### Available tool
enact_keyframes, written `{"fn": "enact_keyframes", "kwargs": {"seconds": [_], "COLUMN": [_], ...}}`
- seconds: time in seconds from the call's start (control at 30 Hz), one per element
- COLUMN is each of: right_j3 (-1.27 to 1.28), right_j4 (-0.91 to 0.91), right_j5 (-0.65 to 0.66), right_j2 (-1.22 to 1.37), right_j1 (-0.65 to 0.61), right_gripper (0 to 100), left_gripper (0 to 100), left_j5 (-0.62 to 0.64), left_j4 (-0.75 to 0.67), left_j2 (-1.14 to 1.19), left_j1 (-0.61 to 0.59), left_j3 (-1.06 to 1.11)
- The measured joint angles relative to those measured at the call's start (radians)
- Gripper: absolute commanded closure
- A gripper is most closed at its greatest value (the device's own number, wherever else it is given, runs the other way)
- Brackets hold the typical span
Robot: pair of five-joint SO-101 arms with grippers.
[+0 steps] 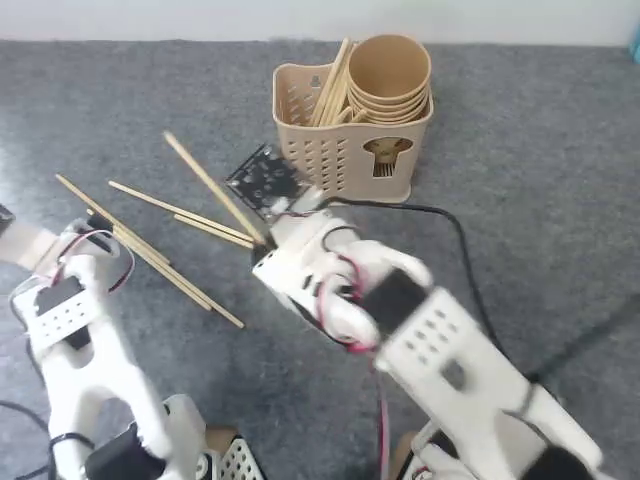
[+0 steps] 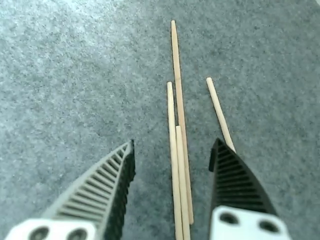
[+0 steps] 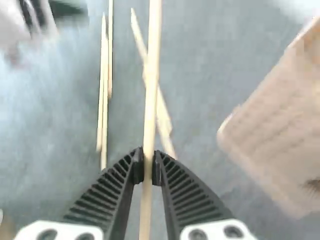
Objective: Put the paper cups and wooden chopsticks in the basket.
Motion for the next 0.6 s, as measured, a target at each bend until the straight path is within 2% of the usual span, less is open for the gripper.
{"fn": "enact_keyframes", "kwargs": {"seconds": [0.23,0.4,0.6], "right_j3": [-0.046,-0.015,0.008], "right_j4": [-0.259,-0.601,-1.02], "right_j5": [0.014,0.014,-0.074], "right_j2": [-0.107,-0.106,0.032], "right_j1": [0.161,0.242,0.331], "right_gripper": [99.1,99.0,98.9], "left_gripper": [77,77,77], "left_j5": [-0.006,-0.006,-0.006], "left_j4": [0.0,-0.006,-0.006], "left_j2": [0.005,0.005,0.095], "left_j1": [0.029,0.031,0.031], "left_j3": [0.0,0.009,-0.011]}}
